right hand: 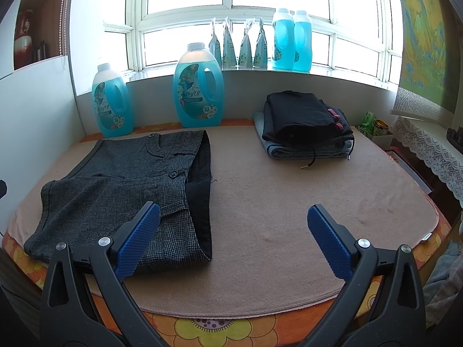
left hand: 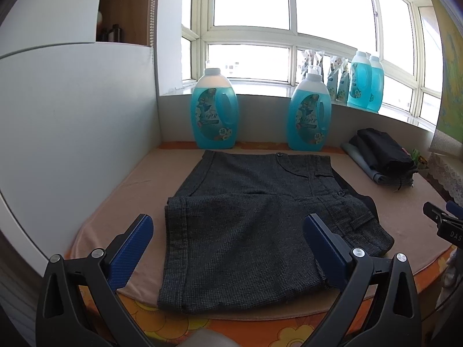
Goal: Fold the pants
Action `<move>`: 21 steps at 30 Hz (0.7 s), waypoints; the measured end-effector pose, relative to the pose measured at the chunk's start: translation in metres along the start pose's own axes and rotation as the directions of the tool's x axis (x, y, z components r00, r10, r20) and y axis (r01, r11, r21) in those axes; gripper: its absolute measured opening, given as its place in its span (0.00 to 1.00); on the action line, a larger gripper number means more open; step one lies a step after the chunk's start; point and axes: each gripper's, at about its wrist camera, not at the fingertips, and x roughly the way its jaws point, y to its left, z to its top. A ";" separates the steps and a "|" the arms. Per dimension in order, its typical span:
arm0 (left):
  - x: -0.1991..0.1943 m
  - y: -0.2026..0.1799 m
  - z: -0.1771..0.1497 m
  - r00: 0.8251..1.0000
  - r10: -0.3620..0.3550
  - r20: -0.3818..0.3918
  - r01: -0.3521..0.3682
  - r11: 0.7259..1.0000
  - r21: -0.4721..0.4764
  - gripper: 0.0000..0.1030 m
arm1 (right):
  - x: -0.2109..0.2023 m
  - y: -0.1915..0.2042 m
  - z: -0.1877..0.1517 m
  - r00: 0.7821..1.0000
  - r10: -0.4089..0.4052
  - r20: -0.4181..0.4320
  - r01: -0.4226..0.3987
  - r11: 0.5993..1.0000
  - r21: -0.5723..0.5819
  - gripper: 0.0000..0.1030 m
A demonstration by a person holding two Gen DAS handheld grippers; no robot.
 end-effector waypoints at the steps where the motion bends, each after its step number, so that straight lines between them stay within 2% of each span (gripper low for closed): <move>1: 0.001 0.001 -0.001 1.000 0.000 -0.003 0.000 1.000 0.001 1.00 | 0.000 0.000 -0.001 1.000 0.002 0.005 -0.002 1.000 -0.002 1.00; 5: 0.005 0.011 -0.005 1.000 0.010 -0.014 -0.010 1.000 -0.017 1.00 | -0.001 0.001 -0.001 0.999 0.040 0.020 -0.039 0.999 -0.038 1.00; 8: 0.011 0.026 -0.013 0.999 0.028 -0.036 -0.030 0.999 -0.039 1.00 | 0.002 0.004 -0.003 0.994 0.111 0.010 -0.110 0.991 -0.081 1.00; 11: 0.021 0.038 -0.024 0.995 0.057 -0.078 -0.059 0.998 -0.024 0.98 | 0.010 0.008 -0.007 0.984 0.176 -0.008 -0.175 0.976 -0.127 1.00; 13: 0.024 0.044 -0.032 0.994 0.061 -0.095 -0.063 0.998 -0.011 0.90 | 0.016 0.011 -0.009 0.973 0.226 -0.037 -0.229 0.961 -0.154 1.00; 17: 0.028 0.054 -0.043 0.990 0.047 -0.132 -0.044 0.999 0.029 0.76 | 0.028 0.018 -0.016 0.929 0.353 -0.110 -0.368 0.913 -0.178 1.00; 19: 0.031 0.058 -0.047 0.984 0.028 -0.176 -0.020 0.999 0.047 0.70 | 0.034 0.027 -0.020 0.927 0.340 -0.158 -0.369 0.902 -0.224 1.00; 20: 0.032 0.058 -0.050 0.980 0.021 -0.197 -0.009 0.998 0.063 0.60 | 0.038 0.032 -0.023 0.928 0.328 -0.177 -0.365 0.895 -0.257 1.00; 21: 0.034 0.058 -0.052 0.976 0.019 -0.217 -0.002 0.997 0.079 0.55 | 0.040 0.036 -0.025 0.929 0.316 -0.190 -0.361 0.886 -0.292 0.99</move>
